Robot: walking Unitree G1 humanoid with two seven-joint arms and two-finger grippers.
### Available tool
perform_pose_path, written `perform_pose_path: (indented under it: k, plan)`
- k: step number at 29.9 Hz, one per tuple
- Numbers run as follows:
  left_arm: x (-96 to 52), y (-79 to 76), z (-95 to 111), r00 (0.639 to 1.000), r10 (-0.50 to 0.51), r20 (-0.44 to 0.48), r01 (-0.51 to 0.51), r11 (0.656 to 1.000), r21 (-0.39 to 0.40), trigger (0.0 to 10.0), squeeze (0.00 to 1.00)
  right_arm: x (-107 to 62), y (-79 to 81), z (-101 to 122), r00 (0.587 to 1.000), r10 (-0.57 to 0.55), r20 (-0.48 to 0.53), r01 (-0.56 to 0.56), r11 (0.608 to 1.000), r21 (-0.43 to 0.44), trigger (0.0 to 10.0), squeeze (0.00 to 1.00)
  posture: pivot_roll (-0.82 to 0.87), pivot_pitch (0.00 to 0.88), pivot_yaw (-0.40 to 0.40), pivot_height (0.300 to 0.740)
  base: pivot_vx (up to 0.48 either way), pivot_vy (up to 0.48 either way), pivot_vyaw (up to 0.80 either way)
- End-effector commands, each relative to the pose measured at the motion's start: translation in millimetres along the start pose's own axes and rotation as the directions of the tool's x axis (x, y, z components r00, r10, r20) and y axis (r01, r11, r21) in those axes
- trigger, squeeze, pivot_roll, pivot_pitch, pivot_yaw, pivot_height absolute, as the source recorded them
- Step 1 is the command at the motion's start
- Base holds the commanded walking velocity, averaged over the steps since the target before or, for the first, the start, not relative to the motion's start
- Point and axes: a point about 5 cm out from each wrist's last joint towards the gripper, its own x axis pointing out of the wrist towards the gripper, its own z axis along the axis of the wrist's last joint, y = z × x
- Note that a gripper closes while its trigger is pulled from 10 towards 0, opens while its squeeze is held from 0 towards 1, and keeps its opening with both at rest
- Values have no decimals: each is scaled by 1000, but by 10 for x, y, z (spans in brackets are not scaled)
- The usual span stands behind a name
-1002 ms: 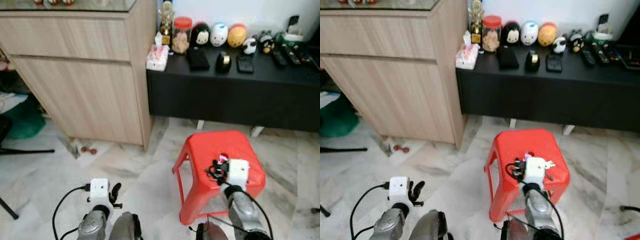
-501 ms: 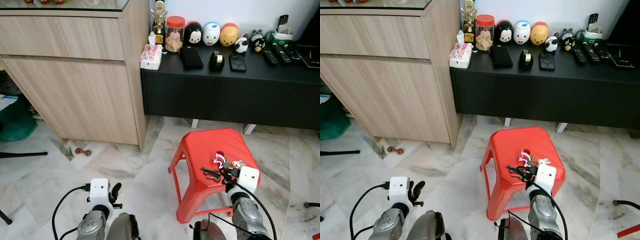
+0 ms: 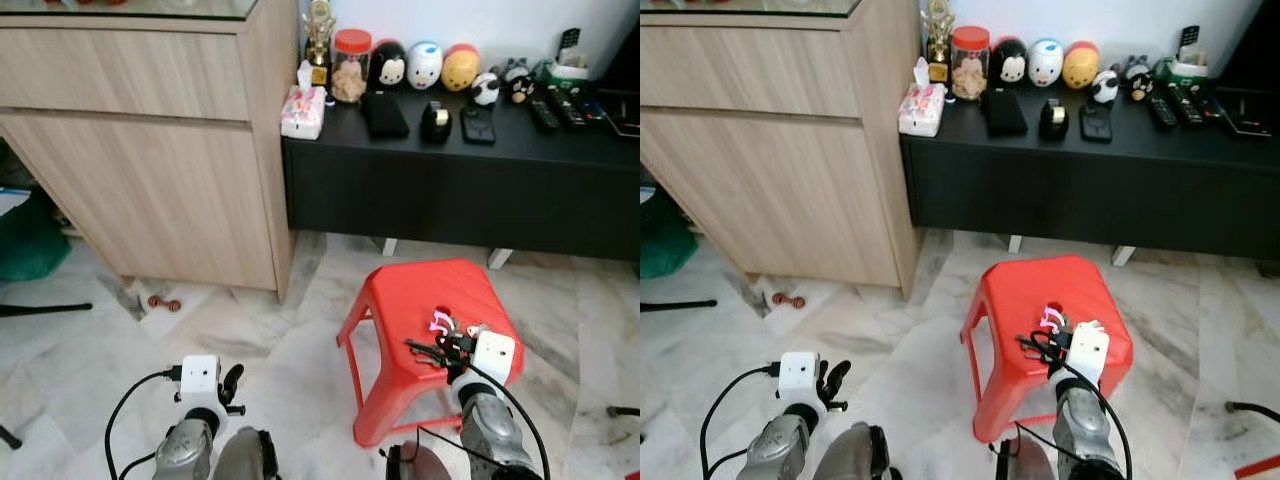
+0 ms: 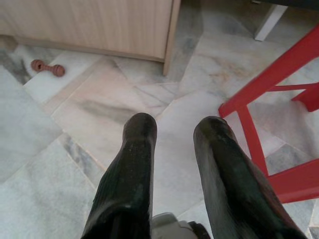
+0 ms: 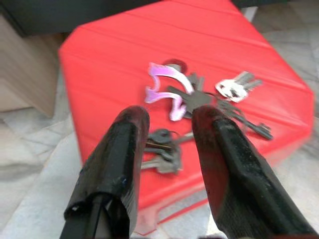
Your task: Hang keys on a hook
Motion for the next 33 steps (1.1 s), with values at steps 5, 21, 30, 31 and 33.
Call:
perform_pose_path:
  k: [5, 21, 30, 31, 33]
  plan:
    - [-19, -4, -59, 1000, 0, -31, 0, 1000, 2, 10000, 0, -23, -4, -80, 999, 3, -40, -3, 1000, -6, 10000, 0, -56, 103, -26, 639, 267, 0, 0]
    - [-23, -10, -77, 999, -4, -42, 5, 1000, 17, 10000, 0, -26, 29, -93, 999, 8, -42, -8, 1000, -3, 10000, 0, -56, 103, -24, 639, 323, 0, 0]
    - [-29, 2, -82, 999, 4, -41, -3, 1000, 21, 10000, 0, -34, 29, -108, 999, 5, -44, -5, 1000, -4, 10000, 0, -55, 103, -26, 639, 73, 0, 0]
    - [-32, 5, -87, 999, 6, -42, -5, 1000, 21, 10000, 0, -39, 20, -119, 999, 3, -48, -3, 1000, -7, 10000, 0, -54, 104, -26, 639, 0, 0, 0]
    - [-37, 7, -93, 999, 7, -44, -6, 1000, 20, 10000, 0, -50, 10, -140, 999, 3, -54, -3, 1000, -9, 10000, 0, -56, 105, -25, 639, 0, 0, 0]
